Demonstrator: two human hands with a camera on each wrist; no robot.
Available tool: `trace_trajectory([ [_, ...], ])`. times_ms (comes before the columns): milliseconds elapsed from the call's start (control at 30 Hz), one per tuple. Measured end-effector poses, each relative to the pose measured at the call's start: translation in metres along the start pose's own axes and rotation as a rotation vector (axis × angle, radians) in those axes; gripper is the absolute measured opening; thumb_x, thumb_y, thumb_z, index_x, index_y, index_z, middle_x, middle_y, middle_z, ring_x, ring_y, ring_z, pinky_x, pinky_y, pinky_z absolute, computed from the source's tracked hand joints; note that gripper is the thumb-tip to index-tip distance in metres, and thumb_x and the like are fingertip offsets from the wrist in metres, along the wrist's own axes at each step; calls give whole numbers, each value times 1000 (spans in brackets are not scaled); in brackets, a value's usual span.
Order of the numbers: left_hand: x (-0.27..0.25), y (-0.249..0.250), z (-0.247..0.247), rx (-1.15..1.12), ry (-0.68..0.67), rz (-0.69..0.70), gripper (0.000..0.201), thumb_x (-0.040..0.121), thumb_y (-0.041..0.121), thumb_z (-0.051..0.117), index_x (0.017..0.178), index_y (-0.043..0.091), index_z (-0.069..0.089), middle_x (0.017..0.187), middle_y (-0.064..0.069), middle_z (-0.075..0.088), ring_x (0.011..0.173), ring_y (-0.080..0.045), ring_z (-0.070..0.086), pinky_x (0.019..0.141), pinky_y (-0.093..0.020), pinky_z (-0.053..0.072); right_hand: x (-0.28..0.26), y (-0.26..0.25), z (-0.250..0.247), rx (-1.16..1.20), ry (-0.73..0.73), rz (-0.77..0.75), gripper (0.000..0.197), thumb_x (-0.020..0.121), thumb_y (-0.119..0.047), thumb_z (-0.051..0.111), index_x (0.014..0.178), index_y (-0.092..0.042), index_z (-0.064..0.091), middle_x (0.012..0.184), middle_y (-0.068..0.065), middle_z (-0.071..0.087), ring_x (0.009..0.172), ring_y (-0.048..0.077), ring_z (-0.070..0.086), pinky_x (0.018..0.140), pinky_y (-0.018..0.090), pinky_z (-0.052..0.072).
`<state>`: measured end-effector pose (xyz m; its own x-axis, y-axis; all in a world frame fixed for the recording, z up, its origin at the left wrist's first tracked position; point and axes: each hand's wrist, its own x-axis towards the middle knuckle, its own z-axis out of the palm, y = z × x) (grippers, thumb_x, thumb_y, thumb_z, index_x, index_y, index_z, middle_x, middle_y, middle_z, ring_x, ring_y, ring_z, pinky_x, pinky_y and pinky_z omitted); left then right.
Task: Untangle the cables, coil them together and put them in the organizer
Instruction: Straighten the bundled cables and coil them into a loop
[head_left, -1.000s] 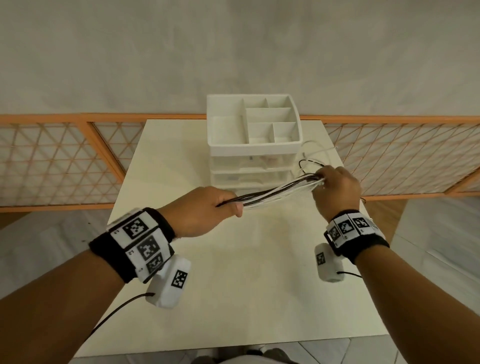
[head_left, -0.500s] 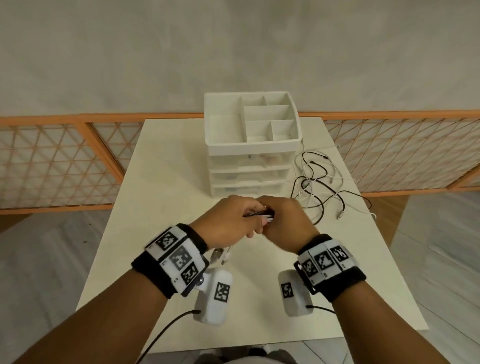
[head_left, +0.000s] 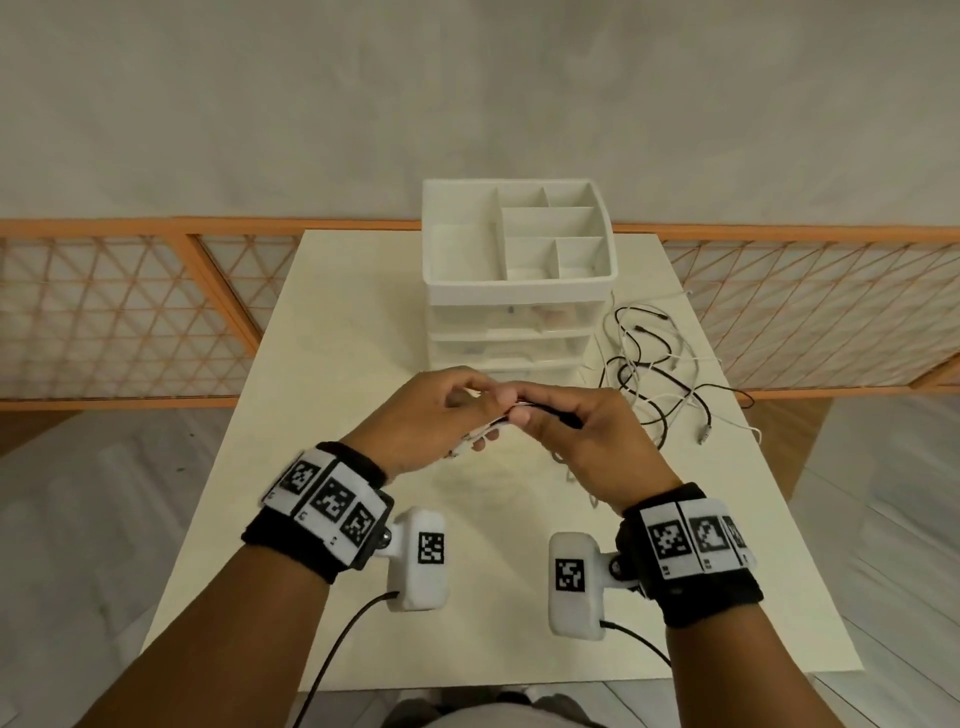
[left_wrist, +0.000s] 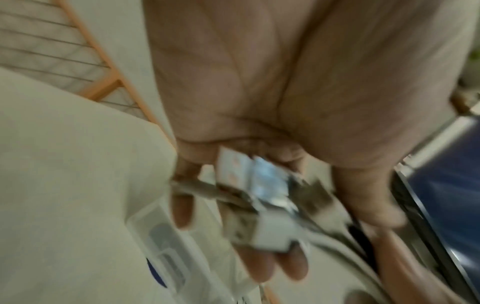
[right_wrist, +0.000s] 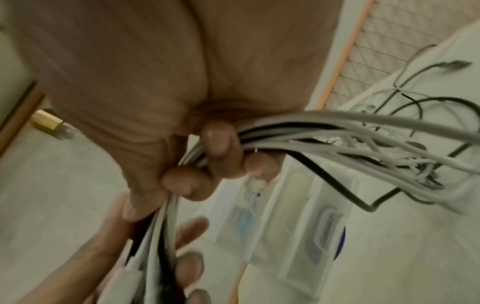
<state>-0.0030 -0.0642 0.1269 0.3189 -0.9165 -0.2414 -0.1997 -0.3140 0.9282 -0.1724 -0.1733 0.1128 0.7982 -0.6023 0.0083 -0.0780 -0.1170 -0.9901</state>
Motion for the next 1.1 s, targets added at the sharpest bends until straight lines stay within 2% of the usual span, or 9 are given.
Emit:
trace_trajectory([
  [133, -6, -14, 1, -244, 57, -108, 76, 74, 81, 47, 110, 19, 71, 90, -9, 76, 94, -24, 71, 89, -41, 55, -3, 10, -2, 109, 185, 10, 21, 90, -9, 69, 107, -19, 77, 64, -13, 65, 52, 0, 41, 54, 12, 37],
  [200, -6, -17, 9, -595, 81, -184, 81, 77, 73, 51, 114, 3, 67, 85, -14, 71, 87, -29, 72, 81, -46, 60, -2, 10, -3, 131, 195, 22, 22, 90, -10, 69, 106, -23, 78, 61, -9, 61, 54, 5, 42, 55, 13, 37],
  [300, -5, -12, 17, -783, 123, -207, 74, 92, 64, 42, 114, -3, 65, 90, -17, 72, 73, -27, 72, 61, -32, 59, -2, 9, 0, 117, 154, 28, 21, 93, -11, 66, 108, -20, 77, 56, -7, 57, 52, 7, 46, 56, 15, 39],
  [400, -2, -6, 20, -683, 159, -167, 69, 97, 61, 38, 111, 1, 68, 98, -22, 74, 66, -26, 71, 54, -27, 56, -2, 11, 5, 33, 127, 40, 19, 94, -14, 67, 107, -22, 79, 55, -3, 61, 53, 8, 51, 56, 19, 40],
  [567, -1, -1, 22, -423, 189, -98, 62, 99, 57, 39, 103, 5, 73, 81, -17, 72, 56, -23, 61, 44, -26, 45, -2, 1, 9, -16, 122, -1, 19, 92, -14, 69, 108, -20, 78, 70, -9, 74, 60, 6, 63, 56, 11, 44],
  [700, 0, -2, 19, -255, 206, -73, 58, 97, 58, 46, 91, 7, 74, 64, -11, 67, 52, -26, 50, 38, -22, 34, -1, -2, 7, 113, 148, 17, 24, 93, -2, 65, 115, -3, 72, 54, -11, 66, 42, 0, 53, 48, 9, 40],
  [800, 2, -3, 17, -295, 289, -83, 48, 95, 53, 55, 90, 10, 75, 60, -9, 61, 46, -19, 47, 37, -21, 31, 0, 0, 10, 128, 176, 59, 11, 92, -1, 67, 102, 0, 69, 63, 23, 62, 43, 8, 49, 50, 26, 39],
  [867, 2, -4, 17, -343, 314, -81, 45, 95, 51, 57, 90, 9, 74, 62, -11, 59, 44, -18, 45, 37, -21, 29, 0, 3, 13, 131, 175, 83, 2, 92, 2, 65, 93, 4, 65, 73, 36, 61, 45, 14, 49, 50, 28, 39],
  [1100, 4, -7, 22, -114, 301, -103, 52, 94, 58, 51, 90, 12, 76, 63, 0, 58, 50, -13, 51, 47, -19, 42, 3, 5, 19, 115, 191, 53, 5, 92, -6, 69, 96, -7, 70, 66, 7, 68, 48, 13, 50, 51, 29, 46],
])
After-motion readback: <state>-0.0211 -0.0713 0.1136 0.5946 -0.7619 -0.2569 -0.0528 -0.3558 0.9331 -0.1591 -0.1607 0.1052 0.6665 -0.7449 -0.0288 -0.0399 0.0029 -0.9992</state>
